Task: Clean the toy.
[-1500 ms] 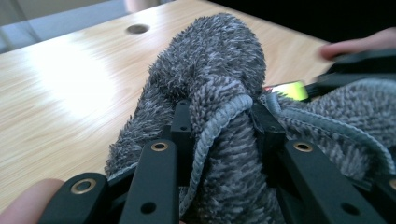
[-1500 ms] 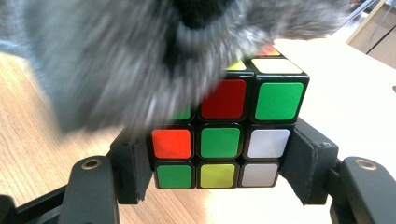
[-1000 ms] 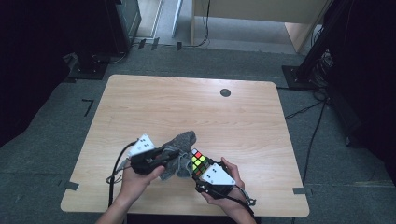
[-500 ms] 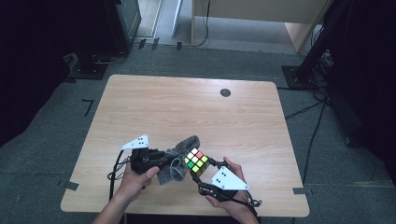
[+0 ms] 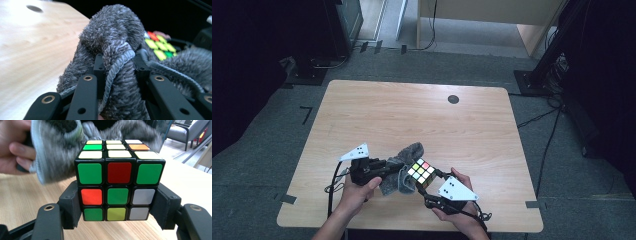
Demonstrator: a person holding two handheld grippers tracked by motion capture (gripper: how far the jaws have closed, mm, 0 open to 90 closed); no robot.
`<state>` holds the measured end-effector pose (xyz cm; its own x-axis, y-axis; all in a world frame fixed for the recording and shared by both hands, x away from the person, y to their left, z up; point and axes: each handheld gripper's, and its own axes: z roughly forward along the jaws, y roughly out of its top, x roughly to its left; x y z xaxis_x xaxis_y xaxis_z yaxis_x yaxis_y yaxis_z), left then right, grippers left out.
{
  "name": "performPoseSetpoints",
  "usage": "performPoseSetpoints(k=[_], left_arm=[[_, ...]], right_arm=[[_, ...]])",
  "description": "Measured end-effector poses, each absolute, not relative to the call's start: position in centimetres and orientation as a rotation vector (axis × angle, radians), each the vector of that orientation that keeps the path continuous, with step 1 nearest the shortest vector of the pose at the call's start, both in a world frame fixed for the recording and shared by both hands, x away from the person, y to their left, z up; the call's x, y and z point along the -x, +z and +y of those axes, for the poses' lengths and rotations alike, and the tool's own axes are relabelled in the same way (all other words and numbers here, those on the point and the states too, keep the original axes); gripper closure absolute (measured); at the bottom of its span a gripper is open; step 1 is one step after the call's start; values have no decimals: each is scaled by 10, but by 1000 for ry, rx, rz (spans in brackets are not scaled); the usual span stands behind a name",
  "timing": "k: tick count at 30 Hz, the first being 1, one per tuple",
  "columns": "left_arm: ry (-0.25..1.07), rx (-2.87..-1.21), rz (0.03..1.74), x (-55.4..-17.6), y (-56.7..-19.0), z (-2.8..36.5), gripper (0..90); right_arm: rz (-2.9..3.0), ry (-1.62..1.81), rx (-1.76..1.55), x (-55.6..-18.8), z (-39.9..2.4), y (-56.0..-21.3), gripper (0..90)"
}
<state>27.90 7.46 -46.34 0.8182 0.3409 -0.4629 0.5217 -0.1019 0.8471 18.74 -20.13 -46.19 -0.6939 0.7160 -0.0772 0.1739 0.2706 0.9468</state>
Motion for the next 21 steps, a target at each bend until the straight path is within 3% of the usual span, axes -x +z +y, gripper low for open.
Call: performPoseSetpoints(k=[3,6,12,21], left_arm=[[-207,-1760,655,-278,-470,66,716],[-144,-1813,664,-278,-469,65,714],[-217,-1637,670,-280,-459,79,713],[-108,-1829,660,-277,-470,66,717]], right_arm=[[2046,1429,-791,-186,-201,-460,346],[2039,1429,-799,-186,-204,-459,346],[2054,1411,-813,-189,-204,-462,346],[2044,1433,-803,-188,-201,-459,346]])
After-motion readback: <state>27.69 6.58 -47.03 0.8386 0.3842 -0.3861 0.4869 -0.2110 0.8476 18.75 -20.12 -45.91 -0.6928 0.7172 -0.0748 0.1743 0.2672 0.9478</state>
